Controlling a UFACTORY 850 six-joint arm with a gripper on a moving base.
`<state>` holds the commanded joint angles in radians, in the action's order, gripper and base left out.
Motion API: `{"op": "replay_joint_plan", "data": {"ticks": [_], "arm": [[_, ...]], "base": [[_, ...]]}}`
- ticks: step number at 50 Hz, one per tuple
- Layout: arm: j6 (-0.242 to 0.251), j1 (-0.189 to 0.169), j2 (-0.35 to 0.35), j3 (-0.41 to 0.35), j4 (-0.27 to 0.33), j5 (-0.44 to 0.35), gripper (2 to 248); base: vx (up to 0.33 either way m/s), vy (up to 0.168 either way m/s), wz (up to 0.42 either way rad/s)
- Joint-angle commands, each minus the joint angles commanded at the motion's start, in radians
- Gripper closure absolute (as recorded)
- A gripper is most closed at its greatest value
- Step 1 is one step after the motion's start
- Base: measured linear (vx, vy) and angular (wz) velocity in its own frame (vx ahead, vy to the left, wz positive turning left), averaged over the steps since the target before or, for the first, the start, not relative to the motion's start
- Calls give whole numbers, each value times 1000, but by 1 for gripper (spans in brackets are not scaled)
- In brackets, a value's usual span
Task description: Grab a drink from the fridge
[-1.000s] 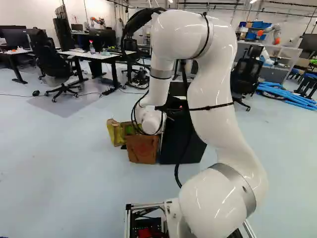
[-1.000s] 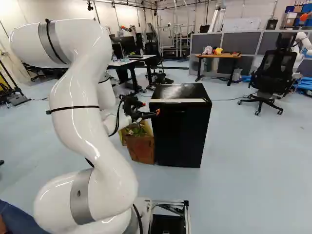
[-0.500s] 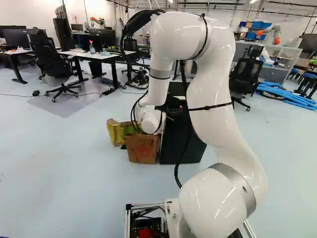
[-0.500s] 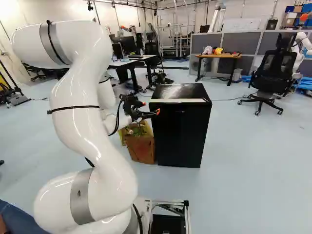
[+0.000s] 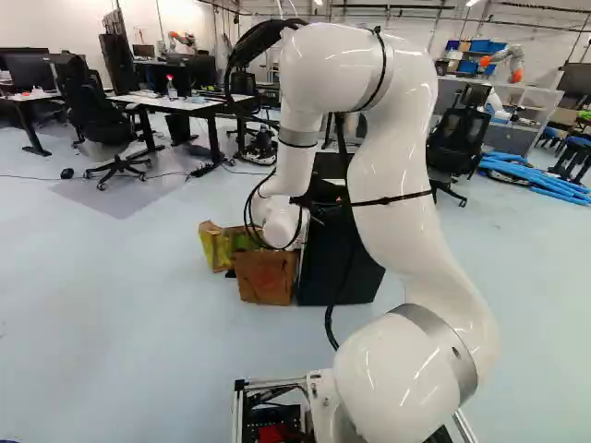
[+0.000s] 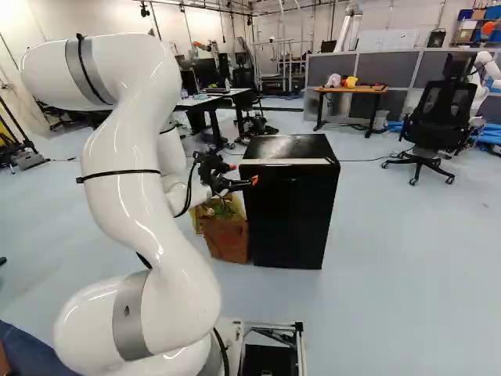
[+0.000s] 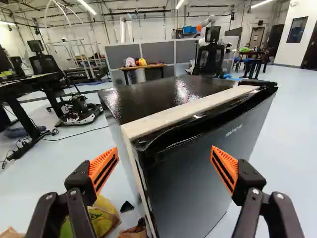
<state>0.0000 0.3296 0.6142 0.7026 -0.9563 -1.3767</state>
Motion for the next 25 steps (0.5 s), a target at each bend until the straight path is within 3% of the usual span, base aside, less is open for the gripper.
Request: {"op": "replay_joint_plan", "data": {"ticks": [25], "arm": [[0,0,0,0,-33,0,3]], "base": [[0,0,0]]}}
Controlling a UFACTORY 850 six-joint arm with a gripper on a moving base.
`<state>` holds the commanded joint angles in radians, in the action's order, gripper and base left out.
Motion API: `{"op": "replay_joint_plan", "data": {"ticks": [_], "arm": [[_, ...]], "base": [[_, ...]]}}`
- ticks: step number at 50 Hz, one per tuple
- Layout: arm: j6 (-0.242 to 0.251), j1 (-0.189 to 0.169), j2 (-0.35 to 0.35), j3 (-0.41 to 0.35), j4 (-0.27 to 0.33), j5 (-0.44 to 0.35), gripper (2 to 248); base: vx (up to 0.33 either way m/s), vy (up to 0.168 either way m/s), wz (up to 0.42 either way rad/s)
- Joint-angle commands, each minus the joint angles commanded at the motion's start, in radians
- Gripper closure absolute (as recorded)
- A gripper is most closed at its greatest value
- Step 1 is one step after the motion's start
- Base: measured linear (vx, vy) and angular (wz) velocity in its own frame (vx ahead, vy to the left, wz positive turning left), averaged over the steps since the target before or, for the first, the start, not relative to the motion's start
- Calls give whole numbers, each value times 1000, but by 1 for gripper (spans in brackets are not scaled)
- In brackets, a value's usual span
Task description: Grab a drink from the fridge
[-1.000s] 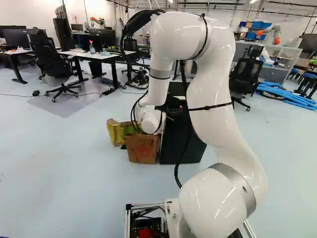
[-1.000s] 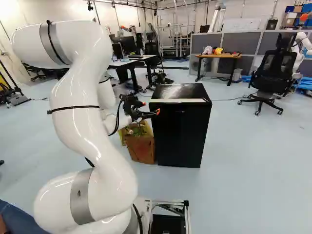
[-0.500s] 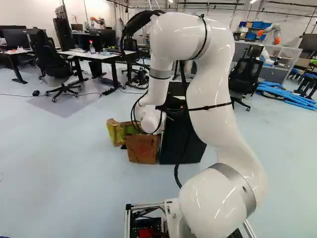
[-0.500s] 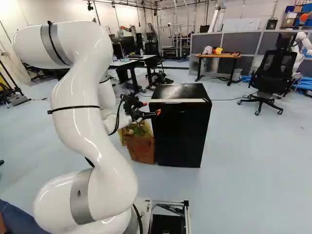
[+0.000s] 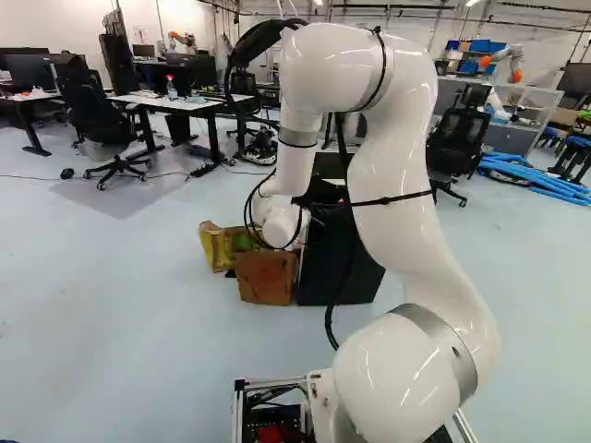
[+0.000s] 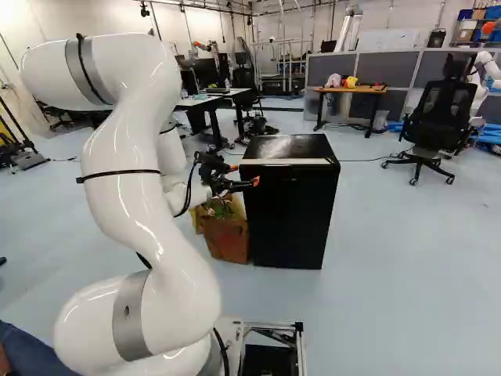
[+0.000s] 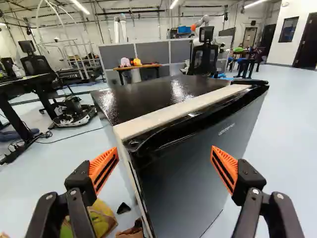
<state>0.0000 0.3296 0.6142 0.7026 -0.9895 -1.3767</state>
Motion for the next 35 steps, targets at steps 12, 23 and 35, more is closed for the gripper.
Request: {"op": "replay_joint_plan", "data": {"ticks": [12,23,35], "arm": [[0,0,0,0,-17,0,3],[0,0,0,0,-33,0,3],[0,0,0,0,-51,0,3]], "base": [[0,0,0],[0,0,0],[0,0,0]]}}
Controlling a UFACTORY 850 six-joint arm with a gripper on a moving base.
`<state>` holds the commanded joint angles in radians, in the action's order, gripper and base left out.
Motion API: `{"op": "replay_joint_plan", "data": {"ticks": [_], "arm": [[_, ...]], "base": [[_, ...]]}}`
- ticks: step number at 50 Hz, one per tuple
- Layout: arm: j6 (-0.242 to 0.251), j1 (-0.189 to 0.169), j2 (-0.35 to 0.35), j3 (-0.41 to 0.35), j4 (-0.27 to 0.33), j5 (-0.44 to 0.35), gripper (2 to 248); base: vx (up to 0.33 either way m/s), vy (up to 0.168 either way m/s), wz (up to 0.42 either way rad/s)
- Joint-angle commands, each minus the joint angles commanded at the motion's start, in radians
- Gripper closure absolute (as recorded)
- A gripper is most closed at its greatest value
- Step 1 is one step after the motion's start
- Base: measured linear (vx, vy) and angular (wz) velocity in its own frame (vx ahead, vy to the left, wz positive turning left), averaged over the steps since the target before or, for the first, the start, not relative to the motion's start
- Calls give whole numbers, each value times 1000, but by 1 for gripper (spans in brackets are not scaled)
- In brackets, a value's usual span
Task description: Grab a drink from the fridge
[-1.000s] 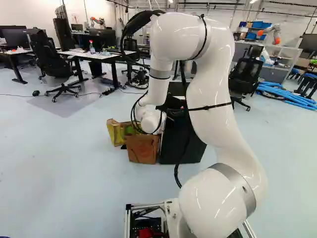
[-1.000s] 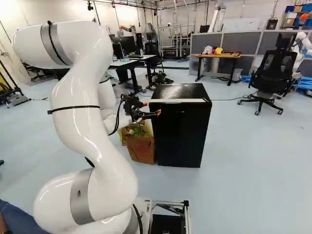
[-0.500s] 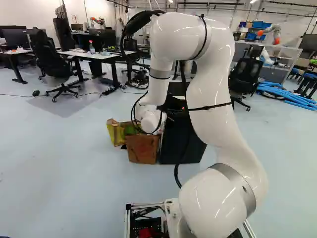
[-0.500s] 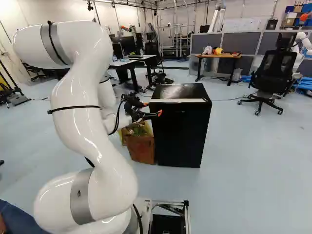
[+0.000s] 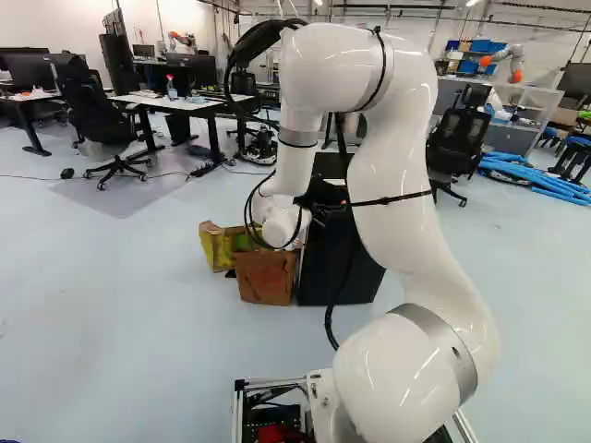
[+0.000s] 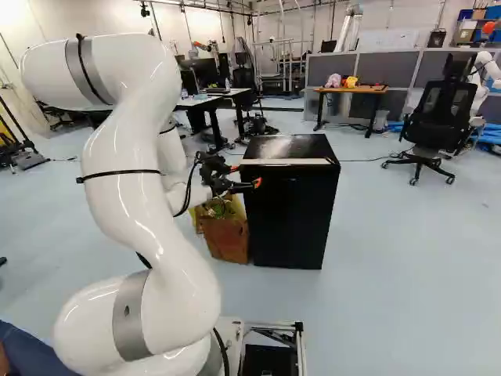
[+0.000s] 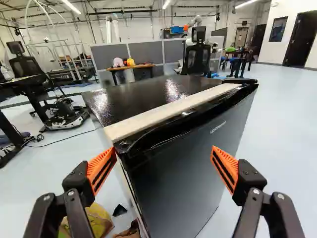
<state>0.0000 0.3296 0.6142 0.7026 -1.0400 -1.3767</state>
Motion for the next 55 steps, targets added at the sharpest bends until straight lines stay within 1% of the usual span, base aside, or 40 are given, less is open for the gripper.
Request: {"op": "replay_joint_plan", "data": {"ticks": [27,55], "arm": [[0,0,0,0,-40,0,3],[0,3,-3,-6,-100,0,3]], "base": [[0,0,0],[0,-1,-3]]}}
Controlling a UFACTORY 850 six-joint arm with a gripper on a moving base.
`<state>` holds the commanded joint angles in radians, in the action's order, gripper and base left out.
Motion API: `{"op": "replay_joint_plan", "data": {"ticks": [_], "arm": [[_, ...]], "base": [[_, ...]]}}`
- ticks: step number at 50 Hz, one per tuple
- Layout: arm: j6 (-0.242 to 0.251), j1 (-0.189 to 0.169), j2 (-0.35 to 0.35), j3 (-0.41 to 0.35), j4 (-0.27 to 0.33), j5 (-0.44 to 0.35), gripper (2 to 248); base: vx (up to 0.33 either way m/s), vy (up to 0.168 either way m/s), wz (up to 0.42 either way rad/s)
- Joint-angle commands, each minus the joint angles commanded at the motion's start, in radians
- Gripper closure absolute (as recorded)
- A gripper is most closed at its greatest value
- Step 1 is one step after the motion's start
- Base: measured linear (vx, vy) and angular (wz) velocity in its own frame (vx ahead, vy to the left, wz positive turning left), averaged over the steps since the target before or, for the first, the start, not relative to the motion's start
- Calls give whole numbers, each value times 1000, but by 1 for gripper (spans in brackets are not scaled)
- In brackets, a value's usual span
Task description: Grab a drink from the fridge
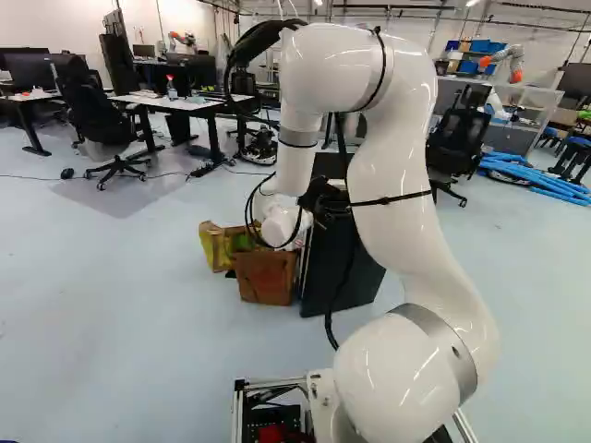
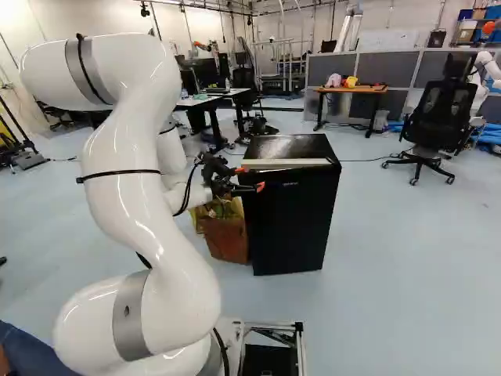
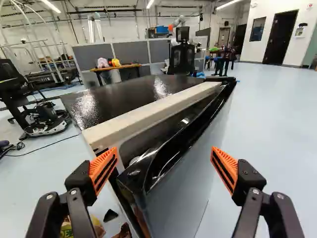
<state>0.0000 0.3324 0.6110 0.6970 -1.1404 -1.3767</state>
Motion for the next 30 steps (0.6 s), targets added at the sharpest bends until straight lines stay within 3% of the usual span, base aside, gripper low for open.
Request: {"op": "replay_joint_plan", "data": {"ticks": [30], "arm": [[0,30,-41,-72,-77,0,3]], "base": [[0,0,0]]}}
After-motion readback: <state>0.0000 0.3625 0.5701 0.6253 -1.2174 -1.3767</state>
